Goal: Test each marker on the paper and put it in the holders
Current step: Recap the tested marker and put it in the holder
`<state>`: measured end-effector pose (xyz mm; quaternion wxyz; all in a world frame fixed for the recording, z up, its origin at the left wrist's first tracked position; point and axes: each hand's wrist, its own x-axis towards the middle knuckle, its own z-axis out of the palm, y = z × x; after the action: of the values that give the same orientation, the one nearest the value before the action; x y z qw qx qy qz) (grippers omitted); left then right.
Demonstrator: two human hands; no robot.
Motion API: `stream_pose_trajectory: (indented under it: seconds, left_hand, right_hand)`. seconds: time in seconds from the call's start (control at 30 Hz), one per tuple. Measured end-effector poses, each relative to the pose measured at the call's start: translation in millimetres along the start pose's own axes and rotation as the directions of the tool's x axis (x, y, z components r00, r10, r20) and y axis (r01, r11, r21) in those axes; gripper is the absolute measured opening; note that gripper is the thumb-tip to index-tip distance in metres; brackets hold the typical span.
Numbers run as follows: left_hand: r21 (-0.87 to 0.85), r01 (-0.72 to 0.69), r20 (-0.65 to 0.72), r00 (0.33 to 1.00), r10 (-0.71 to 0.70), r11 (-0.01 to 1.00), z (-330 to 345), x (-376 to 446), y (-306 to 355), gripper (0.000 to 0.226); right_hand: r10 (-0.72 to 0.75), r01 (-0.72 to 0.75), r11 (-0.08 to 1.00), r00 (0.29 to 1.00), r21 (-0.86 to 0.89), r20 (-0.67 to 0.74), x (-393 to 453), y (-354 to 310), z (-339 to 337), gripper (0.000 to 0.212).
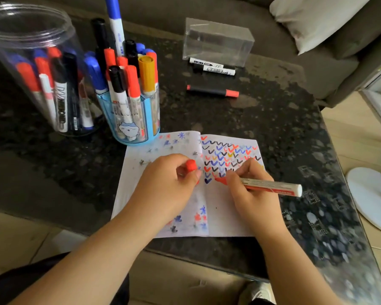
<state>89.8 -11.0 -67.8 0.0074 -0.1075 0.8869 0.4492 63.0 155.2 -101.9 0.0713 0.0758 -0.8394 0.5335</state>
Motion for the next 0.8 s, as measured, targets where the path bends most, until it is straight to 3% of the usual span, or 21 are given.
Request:
stream_pose_trajectory:
  seconds: [0.2,0.47,0.8]
  left_hand:
    - [-0.009,0.006,0.008,1.000,-0.006,1.000,1.2,-1.8,-2.0,0.012]
    - [-0.004,0.019,0.022,1.000,-0.019,1.000,0.0,-3.3,-2.7,0.012]
    - [-0.103,0.038,0.005,0.999,-0.037,0.994,-3.6,-3.3,0.7,0.007]
  right_hand:
    - [-0.057,0.057,0.998,0.998,-0.002,0.019,1.4,-1.7,3.1,0.029]
    - [-0.027,0.028,0.999,0.998,-0.017,0.059,3.5,1.0,4.9,0.040]
    - [0.022,-0.023,1.000,0.998,-0.017,-0.054,3.6,2.3,4.0,0.036]
